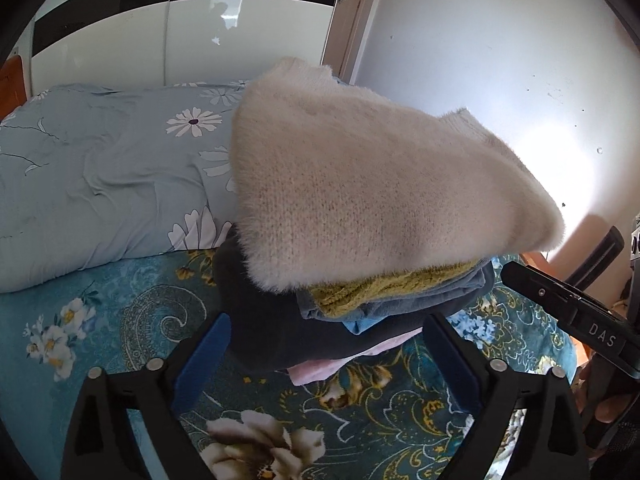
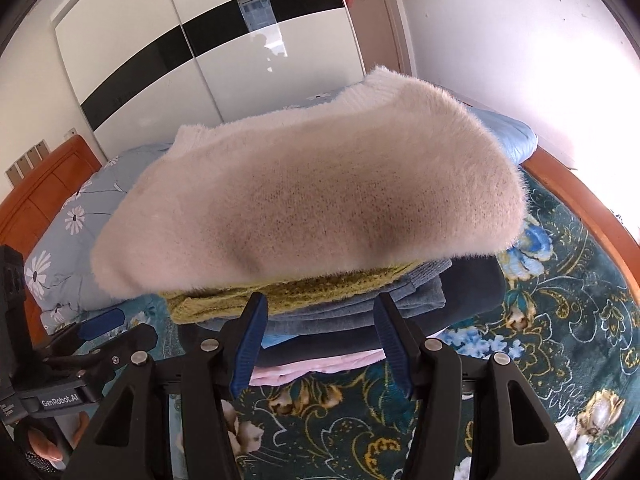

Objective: Fold clothes

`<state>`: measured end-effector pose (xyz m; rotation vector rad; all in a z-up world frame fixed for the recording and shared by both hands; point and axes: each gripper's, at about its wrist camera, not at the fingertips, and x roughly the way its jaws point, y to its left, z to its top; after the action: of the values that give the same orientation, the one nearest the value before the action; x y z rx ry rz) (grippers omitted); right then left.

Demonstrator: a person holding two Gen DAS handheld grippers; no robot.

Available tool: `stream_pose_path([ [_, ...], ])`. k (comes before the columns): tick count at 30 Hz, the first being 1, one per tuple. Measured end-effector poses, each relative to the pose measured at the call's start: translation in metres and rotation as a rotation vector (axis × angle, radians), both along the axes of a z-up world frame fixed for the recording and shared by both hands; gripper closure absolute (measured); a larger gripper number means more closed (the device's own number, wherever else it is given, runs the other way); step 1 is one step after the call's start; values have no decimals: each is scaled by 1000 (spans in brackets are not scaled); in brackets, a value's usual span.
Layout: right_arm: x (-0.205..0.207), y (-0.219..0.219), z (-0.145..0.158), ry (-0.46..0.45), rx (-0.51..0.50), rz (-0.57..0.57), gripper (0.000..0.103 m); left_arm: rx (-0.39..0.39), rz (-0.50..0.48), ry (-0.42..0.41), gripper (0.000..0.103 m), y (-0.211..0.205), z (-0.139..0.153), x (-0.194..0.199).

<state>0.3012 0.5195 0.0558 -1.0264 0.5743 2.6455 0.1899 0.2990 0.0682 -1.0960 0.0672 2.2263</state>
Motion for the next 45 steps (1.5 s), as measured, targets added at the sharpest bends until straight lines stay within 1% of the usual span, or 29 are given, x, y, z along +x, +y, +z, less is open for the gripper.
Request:
stream_pose_path([
  [2,-1,1,-2,-4,6,0,45,10,11,5,0,1,-1,0],
  [3,-2,1,-4,-3,5,-1,39,10,15,1,0,2,-3,-1],
  [4,-1,2,-5,0,-1,-3,20,7,15,-7,0,4,-5,-2],
  [5,-1,3,-6,6,-4,-5,16,5,15,-15,0,5,-8,-3],
  [9,3,7,-8,24,-18,-17,16,-6,14,-37,0,9,-16,-5],
  [12,0,8,-12,13,-19,-12,15,-12,28,-19,0,10,-18,-4],
  [14,0,7,-14,10,-13,-7,11,-10,39,-5,0,10,-19,-3],
  [16,0,7,-15,10,-10,-2,11,-13,45,14,0,11,-19,-3],
  [22,-3,8,-20,21,-10,-15,9,-1,31,6,0,14,-22,-6],
  [24,-4,9,-21,20,-5,-21,5,-10,38,11,0,16,-22,-7],
  [25,-4,9,-21,21,-2,-25,0,-24,47,25,0,18,-22,-6],
  [27,-4,11,-22,29,-5,-30,0,-50,54,60,0,22,-21,-5],
  [29,-5,12,-23,32,-9,-33,0,-60,45,66,0,26,-22,-5],
  [32,-7,12,-25,30,-1,-31,0,-44,33,39,0,29,-26,-9],
  [39,-7,13,-27,30,15,-28,0,-24,85,47,0,29,-32,-17],
  [45,-11,13,-32,15,21,-23,0,-94,52,73,0,40,-36,-21],
])
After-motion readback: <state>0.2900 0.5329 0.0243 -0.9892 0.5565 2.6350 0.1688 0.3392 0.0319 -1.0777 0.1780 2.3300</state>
